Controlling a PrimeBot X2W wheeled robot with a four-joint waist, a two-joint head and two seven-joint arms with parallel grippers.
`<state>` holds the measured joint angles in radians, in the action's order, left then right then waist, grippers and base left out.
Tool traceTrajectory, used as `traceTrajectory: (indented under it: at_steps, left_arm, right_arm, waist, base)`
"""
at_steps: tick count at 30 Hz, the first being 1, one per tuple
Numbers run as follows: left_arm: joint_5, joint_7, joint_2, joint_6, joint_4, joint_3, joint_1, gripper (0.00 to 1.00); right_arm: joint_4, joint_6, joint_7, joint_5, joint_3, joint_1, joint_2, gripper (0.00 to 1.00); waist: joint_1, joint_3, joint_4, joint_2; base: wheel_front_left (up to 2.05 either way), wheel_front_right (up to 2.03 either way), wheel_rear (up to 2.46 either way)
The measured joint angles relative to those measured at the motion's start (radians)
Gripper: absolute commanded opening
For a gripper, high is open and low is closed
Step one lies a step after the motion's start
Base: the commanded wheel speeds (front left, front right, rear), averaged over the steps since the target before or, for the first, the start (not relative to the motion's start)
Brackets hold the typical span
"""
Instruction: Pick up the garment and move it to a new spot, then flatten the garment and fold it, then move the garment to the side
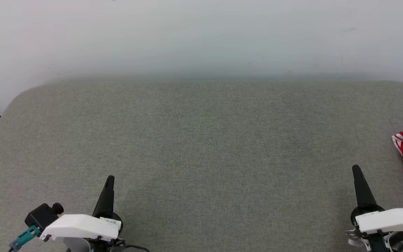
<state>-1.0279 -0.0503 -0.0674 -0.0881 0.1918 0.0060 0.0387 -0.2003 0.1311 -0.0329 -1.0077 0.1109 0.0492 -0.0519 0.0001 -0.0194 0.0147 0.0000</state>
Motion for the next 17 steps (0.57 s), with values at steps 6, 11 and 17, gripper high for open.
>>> traceTrajectory:
  at_steps: [6, 11, 17]
  left_arm:
    - [-0.068, 0.014, 0.0, -0.002, 0.005, 0.007, 0.007, 0.0]
    - [-0.123, 0.03, 0.0, -0.009, 0.01, 0.016, 0.012, 0.0]
    - [-0.185, 0.045, 0.0, -0.01, 0.016, 0.027, 0.016, 0.0]
  right_arm:
    - [-0.004, 0.0, 0.018, -0.069, 0.0, 0.01, 0.0, 0.0]
    - [-0.009, 0.0, 0.032, -0.123, 0.001, 0.012, 0.0, 0.0]
    - [-0.014, 0.0, 0.046, -0.185, 0.001, 0.014, 0.0, 0.0]
  waist:
    - [0.0, 0.001, -0.001, 0.0]
    - [0.0, 0.003, -0.002, 0.0]
    - [0.0, 0.004, -0.004, 0.0]
  base:
    - [0.0, 0.0, 0.0]
    - [0.0, 0.0, 0.0]
    - [0.0, 0.0, 0.0]
